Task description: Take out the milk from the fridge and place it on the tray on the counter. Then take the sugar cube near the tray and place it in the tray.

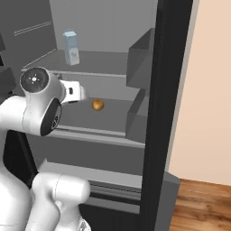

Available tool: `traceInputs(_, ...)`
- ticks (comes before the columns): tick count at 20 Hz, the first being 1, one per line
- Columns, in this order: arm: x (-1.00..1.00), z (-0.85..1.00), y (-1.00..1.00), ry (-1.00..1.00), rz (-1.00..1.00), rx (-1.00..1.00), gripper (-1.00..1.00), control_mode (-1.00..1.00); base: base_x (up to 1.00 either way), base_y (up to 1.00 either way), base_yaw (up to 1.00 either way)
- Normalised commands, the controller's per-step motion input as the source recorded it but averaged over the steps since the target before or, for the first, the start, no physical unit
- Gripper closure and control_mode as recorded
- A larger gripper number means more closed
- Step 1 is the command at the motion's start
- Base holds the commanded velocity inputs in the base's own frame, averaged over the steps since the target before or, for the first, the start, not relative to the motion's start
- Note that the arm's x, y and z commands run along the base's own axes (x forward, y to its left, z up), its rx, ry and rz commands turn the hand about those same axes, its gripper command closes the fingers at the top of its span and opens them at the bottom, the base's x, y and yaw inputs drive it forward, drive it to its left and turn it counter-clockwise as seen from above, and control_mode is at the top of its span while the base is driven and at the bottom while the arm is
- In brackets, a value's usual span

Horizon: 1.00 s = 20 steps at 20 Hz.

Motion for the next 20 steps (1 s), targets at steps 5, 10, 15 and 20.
traceInputs(5,-0.08,0.60,0.01,-0.16,0.09,0.00,-1.00,-1.00,0.00,0.00,0.00)
traceInputs(10,-0.10,0.82,0.00,-0.01,0.01,0.01,-1.00,-1.00,0.00,0.00,0.00)
traceInputs(15,0.03,0.56,0.08,0.02,0.03,0.04,-1.00,-1.00,0.00,0.00,0.00)
traceInputs(20,0.18,0.35,0.01,-0.07,0.12,0.04,-1.00,-1.00,0.00,0.00,0.00)
